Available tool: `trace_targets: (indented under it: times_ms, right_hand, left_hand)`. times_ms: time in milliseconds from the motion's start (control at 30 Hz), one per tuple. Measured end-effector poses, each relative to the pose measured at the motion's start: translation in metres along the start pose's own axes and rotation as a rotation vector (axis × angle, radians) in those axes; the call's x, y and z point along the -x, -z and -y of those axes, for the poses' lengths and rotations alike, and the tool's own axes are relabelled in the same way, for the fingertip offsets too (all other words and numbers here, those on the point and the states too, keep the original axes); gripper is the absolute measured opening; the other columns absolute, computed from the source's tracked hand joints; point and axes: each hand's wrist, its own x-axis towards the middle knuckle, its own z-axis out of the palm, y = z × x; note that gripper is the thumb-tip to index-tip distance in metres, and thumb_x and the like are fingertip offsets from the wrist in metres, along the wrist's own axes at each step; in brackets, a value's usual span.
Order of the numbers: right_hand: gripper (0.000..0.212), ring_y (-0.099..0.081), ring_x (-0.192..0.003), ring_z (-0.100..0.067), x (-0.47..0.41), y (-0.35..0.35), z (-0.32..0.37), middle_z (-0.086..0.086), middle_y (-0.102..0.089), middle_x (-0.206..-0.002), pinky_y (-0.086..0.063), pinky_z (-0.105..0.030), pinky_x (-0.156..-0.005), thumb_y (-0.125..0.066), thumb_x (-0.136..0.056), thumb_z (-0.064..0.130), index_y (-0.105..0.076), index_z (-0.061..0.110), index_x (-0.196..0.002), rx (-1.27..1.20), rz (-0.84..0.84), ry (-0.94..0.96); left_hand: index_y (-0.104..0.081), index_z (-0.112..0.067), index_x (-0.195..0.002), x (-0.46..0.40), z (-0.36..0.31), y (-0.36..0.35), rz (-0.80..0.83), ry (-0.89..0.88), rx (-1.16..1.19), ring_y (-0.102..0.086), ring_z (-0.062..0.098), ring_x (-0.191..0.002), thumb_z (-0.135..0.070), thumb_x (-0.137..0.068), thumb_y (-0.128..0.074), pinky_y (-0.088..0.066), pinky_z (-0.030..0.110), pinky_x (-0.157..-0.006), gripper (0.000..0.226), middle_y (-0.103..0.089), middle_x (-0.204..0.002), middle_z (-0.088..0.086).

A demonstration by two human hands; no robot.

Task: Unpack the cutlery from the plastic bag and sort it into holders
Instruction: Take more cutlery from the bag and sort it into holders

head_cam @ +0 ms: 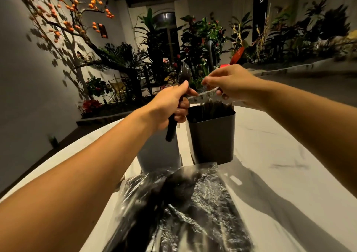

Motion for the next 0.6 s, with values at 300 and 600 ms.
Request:
trace_targets:
  times_ms: [300,600]
  right_hand:
    - [0.022,-0.069,-0.079,-0.016,0.032,-0.026,0.026,-0.004,-0.072,-0.089,-0.056,-0.025,-0.068,-0.065,-0.088,0.027,-0.072,0.009,-0.098,-0.257,0.328,-0.074]
    - [0.008,-0.070,-0.077,-0.014,0.046,-0.060,0.056,-0.005,-0.071,-0.083,-0.056,-0.024,-0.065,-0.062,-0.091,0.011,-0.066,0.004,-0.094,-0.425,0.473,-0.073]
  left_hand:
    - [-0.061,-0.009,-0.111,0.062,0.012,0.009,0.197,0.048,-0.019,-0.036,0.010,-0.055,-0.030,-0.108,-0.039,-0.029,0.022,-0.050,0.030,-0.044,-0.066,-0.001]
    - [-0.049,-0.007,-0.141,0.107,0.012,0.045,0.211,0.133,0.030,-0.066,0.020,-0.083,-0.038,-0.107,-0.035,-0.054,0.032,-0.080,0.048,-0.070,-0.093,0.012]
